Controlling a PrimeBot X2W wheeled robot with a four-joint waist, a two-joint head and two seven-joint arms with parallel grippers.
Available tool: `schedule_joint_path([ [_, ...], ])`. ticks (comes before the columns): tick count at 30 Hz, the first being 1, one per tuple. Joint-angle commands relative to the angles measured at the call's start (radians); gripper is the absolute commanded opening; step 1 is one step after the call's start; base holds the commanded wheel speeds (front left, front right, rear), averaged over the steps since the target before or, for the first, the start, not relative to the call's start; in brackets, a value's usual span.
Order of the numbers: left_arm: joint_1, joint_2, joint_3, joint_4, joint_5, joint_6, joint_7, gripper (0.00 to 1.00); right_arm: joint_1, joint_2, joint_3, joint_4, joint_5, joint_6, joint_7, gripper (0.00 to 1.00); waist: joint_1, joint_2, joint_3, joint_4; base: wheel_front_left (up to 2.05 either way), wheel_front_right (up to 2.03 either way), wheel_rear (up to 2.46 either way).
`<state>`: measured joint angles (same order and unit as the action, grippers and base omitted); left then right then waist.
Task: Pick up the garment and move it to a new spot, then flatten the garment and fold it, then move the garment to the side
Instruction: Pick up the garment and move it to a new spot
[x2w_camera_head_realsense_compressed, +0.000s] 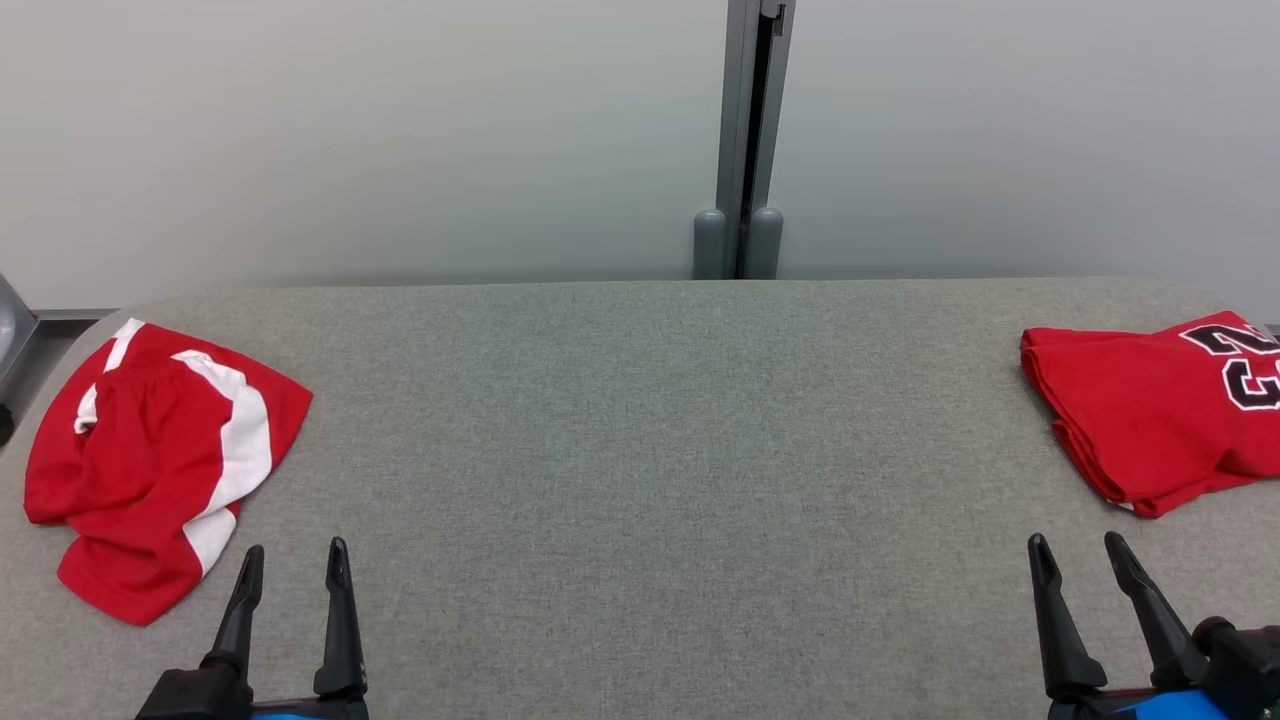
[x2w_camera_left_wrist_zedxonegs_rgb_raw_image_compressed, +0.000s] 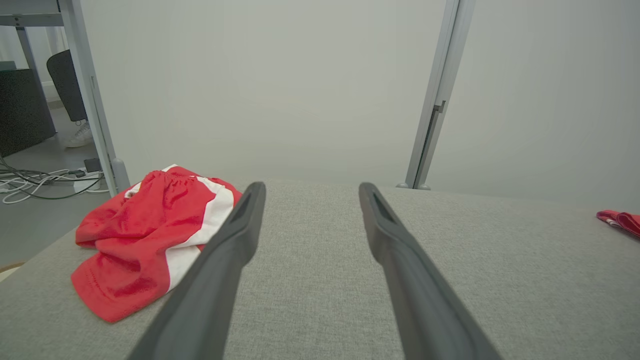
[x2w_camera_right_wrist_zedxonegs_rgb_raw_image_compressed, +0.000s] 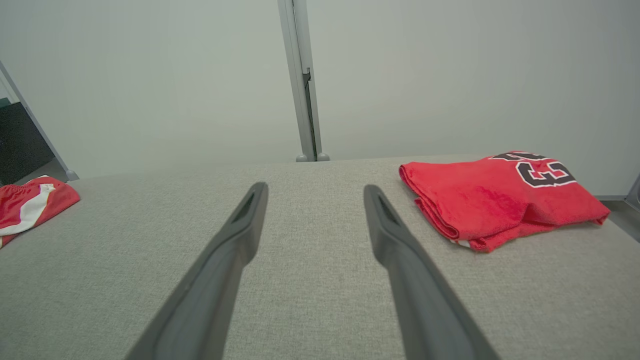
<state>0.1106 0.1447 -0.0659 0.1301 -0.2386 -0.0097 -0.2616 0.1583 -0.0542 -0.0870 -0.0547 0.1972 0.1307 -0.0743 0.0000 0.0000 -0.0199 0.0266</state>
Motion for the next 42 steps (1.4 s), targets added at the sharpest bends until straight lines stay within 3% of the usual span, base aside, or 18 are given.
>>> schedule_joint_path([
  [1,-0.010,0.003,0.001,0.003,-0.004,-0.005,-0.004,1.00,0.016,0.003,-0.002,-0.009,-0.008,0.000,0.004,1.00,0.0000,0.0000,0.000,0.001,0.00,0.00,0.00],
  [18,-0.027,0.004,0.008,0.007,-0.005,0.003,-0.004,1.00,0.029,0.004,0.015,-0.008,0.015,0.000,0.015,1.00,0.0000,0.0000,0.007,0.041,0.00,0.00,0.00],
  [42,-0.051,0.031,0.029,0.006,-0.017,0.025,0.001,1.00,-0.006,0.003,0.034,0.035,0.016,0.000,-0.007,1.00,0.0000,0.0000,0.044,0.303,0.00,0.00,0.00],
])
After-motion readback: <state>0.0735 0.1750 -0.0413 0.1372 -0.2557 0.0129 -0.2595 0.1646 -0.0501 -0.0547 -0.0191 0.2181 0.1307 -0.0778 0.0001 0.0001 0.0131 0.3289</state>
